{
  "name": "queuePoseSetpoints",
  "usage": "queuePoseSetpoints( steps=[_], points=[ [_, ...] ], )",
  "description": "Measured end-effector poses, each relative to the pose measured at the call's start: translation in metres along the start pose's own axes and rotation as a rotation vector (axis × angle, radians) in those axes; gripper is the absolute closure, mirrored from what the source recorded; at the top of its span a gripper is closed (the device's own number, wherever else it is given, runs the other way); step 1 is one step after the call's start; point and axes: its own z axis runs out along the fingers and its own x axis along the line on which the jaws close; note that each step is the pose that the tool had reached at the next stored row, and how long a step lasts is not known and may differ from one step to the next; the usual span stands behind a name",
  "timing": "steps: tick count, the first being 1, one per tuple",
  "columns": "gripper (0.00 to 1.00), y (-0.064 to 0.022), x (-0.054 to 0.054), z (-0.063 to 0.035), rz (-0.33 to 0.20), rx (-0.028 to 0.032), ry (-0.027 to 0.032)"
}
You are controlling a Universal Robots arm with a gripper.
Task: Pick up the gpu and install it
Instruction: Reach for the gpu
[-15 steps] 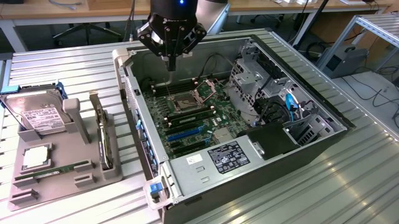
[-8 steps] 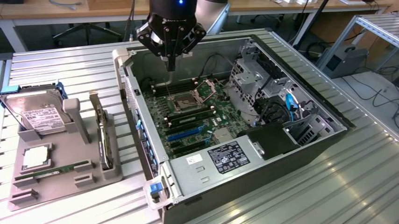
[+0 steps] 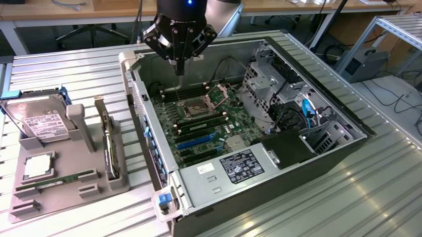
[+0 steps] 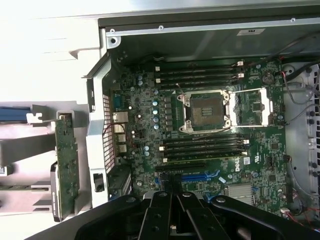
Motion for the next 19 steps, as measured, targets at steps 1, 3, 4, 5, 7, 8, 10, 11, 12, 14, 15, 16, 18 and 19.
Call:
queuePoseSetpoints(
  steps=[1, 3, 4, 5, 7, 8, 10, 11, 12, 14, 15, 16, 18, 19],
  points=[
    [0.89, 0.0, 0.0003, 0.0, 0.0, 0.0001, 0.0001],
    [0.89, -0.0001, 0.0007, 0.0, 0.0, 0.0, 0.0],
    [0.89, -0.0001, 0.001, 0.0, 0.0, 0.0, -0.0001],
    [0.89, -0.0001, 0.0012, 0.0, 0.0, 0.0001, 0.0],
    [0.89, -0.0001, 0.0016, 0.0, 0.0, 0.0001, 0.0],
    [0.89, -0.0001, 0.0018, 0.0, 0.0, 0.0002, 0.0],
    [0.89, -0.0002, 0.0022, 0.0, 0.0, 0.0002, -0.0001],
    [0.89, -0.0002, 0.0024, -0.0001, 0.0, 0.0002, 0.0],
    [0.89, -0.0002, 0.0026, -0.0001, 0.0, 0.0002, 0.0],
    [0.89, -0.0002, 0.003, -0.0001, 0.0, 0.0003, 0.0],
    [0.89, -0.0003, 0.0033, -0.0001, 0.0, 0.0002, 0.0],
    [0.89, -0.0003, 0.0035, -0.0001, 0.0, 0.0003, 0.0],
    [0.89, -0.0003, 0.0039, -0.0001, 0.0, 0.0003, 0.0],
    [0.89, -0.0003, 0.0041, -0.0001, 0.0, 0.0003, 0.0]
  ],
)
